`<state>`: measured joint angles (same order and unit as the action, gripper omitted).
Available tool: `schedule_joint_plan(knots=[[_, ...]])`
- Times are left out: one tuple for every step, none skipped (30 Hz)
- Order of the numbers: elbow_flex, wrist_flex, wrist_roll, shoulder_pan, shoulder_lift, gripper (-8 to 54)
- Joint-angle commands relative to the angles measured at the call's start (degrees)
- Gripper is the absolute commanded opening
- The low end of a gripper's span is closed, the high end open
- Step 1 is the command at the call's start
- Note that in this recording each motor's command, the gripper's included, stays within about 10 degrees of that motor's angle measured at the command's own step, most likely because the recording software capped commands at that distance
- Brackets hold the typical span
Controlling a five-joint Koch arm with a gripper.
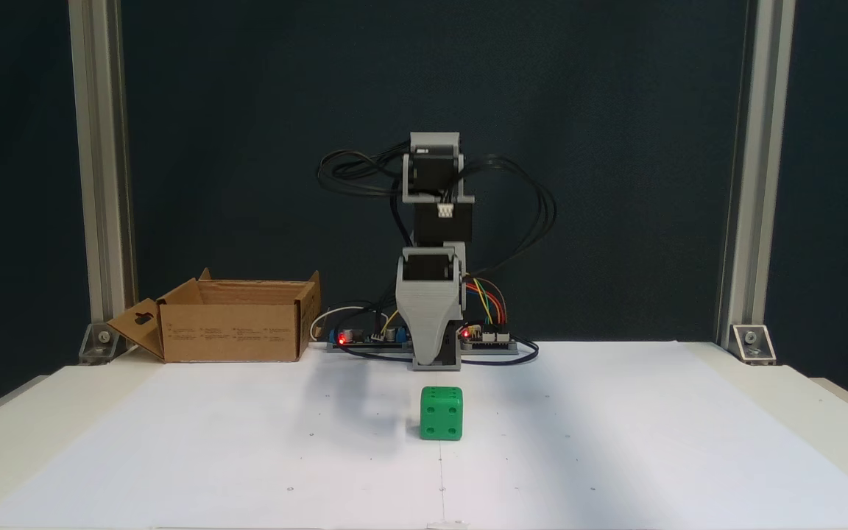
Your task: Grasp a green dice and put it in the bin.
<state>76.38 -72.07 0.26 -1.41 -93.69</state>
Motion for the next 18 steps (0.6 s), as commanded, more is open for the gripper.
schedule_joint_plan(knots=[[-3.5, 1.3, 3.1, -1.1, -0.4, 43.2], [-3.5, 1.5, 3.1, -1.1, 0.1, 43.2], [-3.5, 1.5, 3.1, -1.1, 0.4, 43.2], [-3.5, 1.7, 3.1, -1.1, 1.1, 43.2], [-3.5, 1.9, 3.1, -1.1, 1.6, 43.2], [-3.5, 2.1, 3.1, -1.1, 2.0, 43.2], [-3.5, 2.5, 3.1, -1.1, 2.7, 43.2], [-3.5, 2.6, 3.1, -1.1, 3.1, 43.2], [-3.4, 2.7, 3.1, -1.1, 3.4, 43.2], [-3.4, 2.8, 3.1, -1.1, 3.9, 43.2], [-3.4, 2.9, 3.1, -1.1, 4.4, 43.2], [-3.4, 2.9, 3.1, -1.1, 4.5, 43.2], [-3.4, 2.9, 3.1, -1.1, 4.7, 43.2], [-3.4, 2.9, 3.1, -1.1, 4.9, 43.2], [-3.4, 2.9, 3.1, -1.1, 5.1, 43.2], [-3.3, 2.9, 3.1, -1.1, 5.3, 43.2], [-3.2, 3.0, 3.1, -1.1, 5.6, 43.2], [-3.1, 3.1, 3.1, -1.1, 6.1, 43.2]])
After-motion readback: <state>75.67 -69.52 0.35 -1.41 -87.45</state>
